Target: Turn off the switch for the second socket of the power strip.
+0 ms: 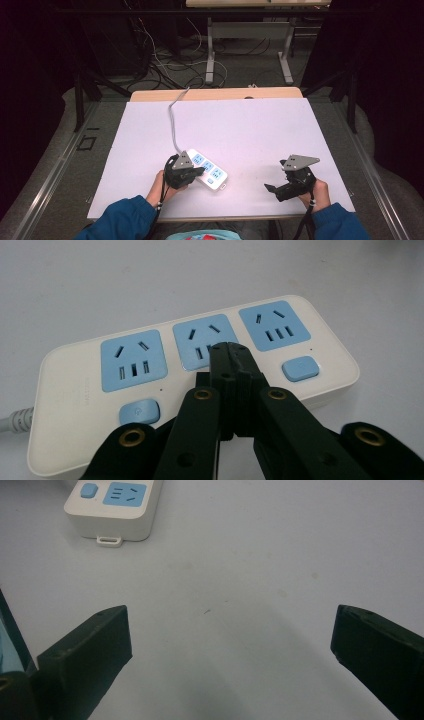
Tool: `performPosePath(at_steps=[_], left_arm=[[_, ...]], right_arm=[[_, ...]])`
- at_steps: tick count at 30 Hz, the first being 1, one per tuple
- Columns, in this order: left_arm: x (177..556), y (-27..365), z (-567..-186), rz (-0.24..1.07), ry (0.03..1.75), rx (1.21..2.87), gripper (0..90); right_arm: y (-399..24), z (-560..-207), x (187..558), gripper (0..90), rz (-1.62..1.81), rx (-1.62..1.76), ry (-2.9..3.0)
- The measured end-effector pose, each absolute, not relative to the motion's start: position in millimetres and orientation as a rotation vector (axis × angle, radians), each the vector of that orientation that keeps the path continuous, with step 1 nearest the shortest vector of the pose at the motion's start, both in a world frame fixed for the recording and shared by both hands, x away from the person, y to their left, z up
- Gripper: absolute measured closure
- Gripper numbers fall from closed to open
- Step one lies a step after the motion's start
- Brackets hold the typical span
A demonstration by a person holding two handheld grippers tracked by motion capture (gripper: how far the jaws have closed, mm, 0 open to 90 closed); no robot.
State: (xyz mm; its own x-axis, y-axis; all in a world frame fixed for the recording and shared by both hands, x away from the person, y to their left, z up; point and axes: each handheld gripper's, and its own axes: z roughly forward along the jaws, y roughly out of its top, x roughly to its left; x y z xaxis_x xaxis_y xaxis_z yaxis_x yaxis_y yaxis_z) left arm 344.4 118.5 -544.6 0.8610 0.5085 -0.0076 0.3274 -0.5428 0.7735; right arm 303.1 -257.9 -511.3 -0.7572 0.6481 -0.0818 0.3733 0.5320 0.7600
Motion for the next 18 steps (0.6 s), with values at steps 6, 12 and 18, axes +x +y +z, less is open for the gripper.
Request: performPosePath(at_steps=[6,12,18], left_arm=[[343.9,118.3,-544.4,0.282,0.595,2.193,90.0],[343.3,117.4,-543.8,0.296,0.585,2.198,90.0],[342.0,116.6,-543.2,0.314,0.574,2.209,90.0]], right_arm=[[-257.9,-511.2,303.0,2.3,1.076,0.839,2.421],[-257.9,-511.2,303.1,2.3,1.076,0.838,2.422],[-257.9,-511.2,303.2,2.4,1.075,0.837,2.422]])
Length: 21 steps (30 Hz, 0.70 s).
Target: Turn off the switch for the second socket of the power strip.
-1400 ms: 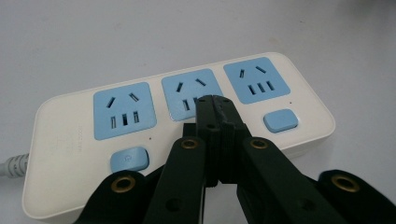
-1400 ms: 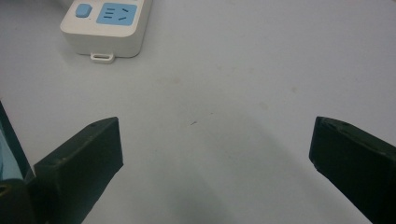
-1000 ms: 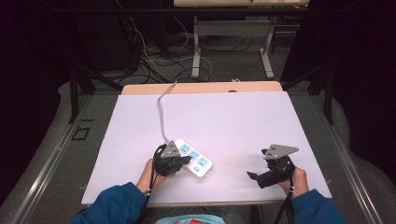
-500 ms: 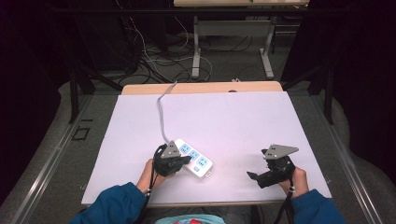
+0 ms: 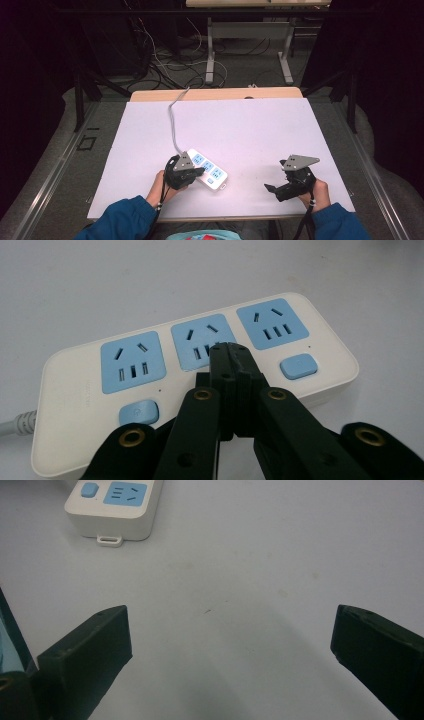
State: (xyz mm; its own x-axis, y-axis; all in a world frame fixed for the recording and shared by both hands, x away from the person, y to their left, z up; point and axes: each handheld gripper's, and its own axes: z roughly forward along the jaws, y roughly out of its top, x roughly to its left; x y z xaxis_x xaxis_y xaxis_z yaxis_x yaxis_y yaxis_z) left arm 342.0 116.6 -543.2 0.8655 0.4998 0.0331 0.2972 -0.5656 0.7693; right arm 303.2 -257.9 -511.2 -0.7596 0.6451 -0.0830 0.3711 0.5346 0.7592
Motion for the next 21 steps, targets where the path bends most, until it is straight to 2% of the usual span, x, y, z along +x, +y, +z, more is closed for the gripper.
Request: performPosePath(at_steps=[21], left_arm=[[341.1,116.5,-540.5,0.329,0.57,2.203,90.0]], right_arm=[[-257.7,-511.4,303.8,2.4,1.072,0.825,2.424]])
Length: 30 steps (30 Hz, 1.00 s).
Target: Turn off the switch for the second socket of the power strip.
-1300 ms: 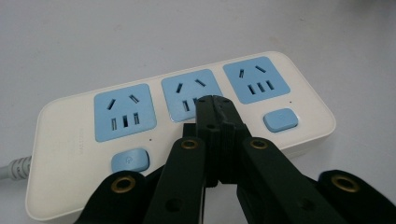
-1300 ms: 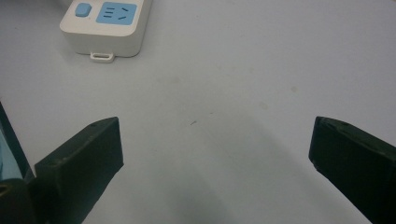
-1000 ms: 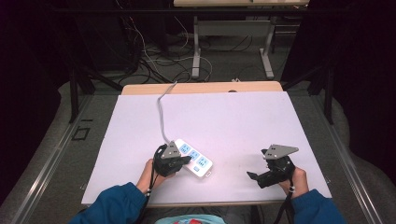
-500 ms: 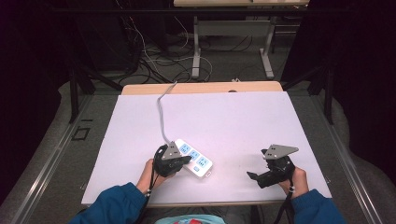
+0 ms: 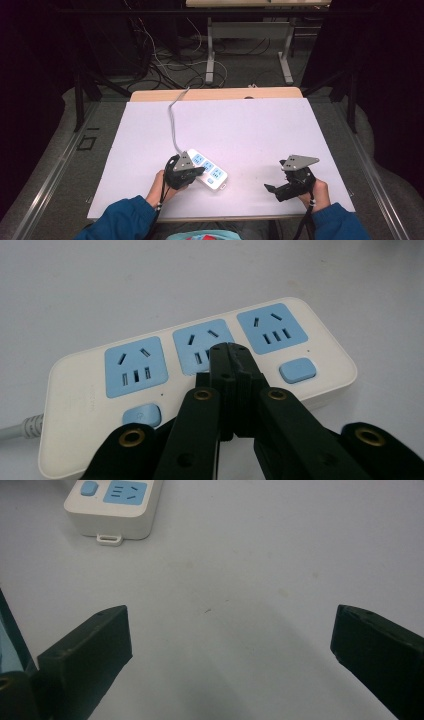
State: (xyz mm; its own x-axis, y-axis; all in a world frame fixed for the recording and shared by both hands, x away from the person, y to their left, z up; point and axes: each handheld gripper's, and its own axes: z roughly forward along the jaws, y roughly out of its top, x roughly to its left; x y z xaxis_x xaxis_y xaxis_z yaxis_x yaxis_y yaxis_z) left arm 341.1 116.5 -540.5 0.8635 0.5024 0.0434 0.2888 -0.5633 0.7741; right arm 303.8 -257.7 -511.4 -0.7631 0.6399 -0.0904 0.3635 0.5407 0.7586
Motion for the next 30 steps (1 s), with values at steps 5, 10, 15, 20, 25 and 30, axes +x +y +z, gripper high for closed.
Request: performPosePath(at_steps=[5,10,15,20,25,30], left_arm=[[341.6,116.9,-539.7,0.332,0.565,2.211,90.0],[341.7,116.5,-539.5,0.313,0.588,2.201,83.7],[342.7,117.1,-537.5,0.318,0.597,2.204,77.2],[343.4,119.8,-531.5,0.345,0.621,2.199,60.7],[344.2,123.9,-523.6,0.382,0.649,2.169,44.6],[344.1,127.7,-516.8,0.409,0.681,2.166,30.2]], right_arm=[[-257.7,-511.2,303.6,2.4,1.07,0.823,2.425],[-257.7,-511.3,303.6,2.4,1.071,0.826,2.425],[-257.6,-511.4,304.0,2.4,1.071,0.821,2.424],[-257.5,-511.2,303.6,2.4,1.07,0.827,2.423],[-256.6,-512.0,303.3,2.4,1.073,0.839,2.415],[-258.0,-511.0,302.7,2.5,1.072,0.826,2.426]])
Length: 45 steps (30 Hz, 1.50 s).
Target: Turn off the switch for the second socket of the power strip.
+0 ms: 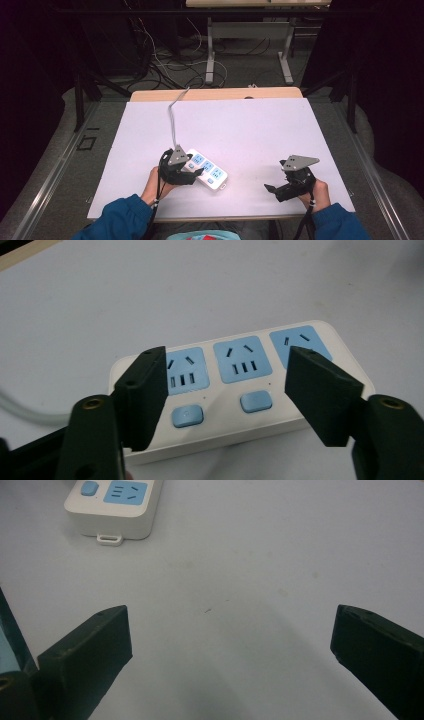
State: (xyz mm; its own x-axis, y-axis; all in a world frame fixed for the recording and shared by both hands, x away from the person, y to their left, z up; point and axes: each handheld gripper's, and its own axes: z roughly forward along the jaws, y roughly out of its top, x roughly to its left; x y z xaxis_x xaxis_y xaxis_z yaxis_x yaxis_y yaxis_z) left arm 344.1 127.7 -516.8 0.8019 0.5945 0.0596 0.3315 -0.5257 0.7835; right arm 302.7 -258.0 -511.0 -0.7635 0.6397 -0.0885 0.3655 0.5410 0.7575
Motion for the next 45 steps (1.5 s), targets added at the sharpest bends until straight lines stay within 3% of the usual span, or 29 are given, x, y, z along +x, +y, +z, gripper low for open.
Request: performPosePath(at_steps=[6,20,45], left_arm=[[341.4,133.9,-510.2,0.43,0.688,2.198,16.8],[332.1,156.6,-502.3,0.42,0.74,2.231,0.2],[308.1,202.7,-504.3,0.445,0.829,2.223,0.2]], right_arm=[[-256.9,-511.6,301.9,2.5,1.073,0.837,2.414],[-256.8,-512.6,302.0,2.5,1.097,0.83,2.404],[-256.2,-511.1,301.0,2.5,1.052,0.829,2.431]])
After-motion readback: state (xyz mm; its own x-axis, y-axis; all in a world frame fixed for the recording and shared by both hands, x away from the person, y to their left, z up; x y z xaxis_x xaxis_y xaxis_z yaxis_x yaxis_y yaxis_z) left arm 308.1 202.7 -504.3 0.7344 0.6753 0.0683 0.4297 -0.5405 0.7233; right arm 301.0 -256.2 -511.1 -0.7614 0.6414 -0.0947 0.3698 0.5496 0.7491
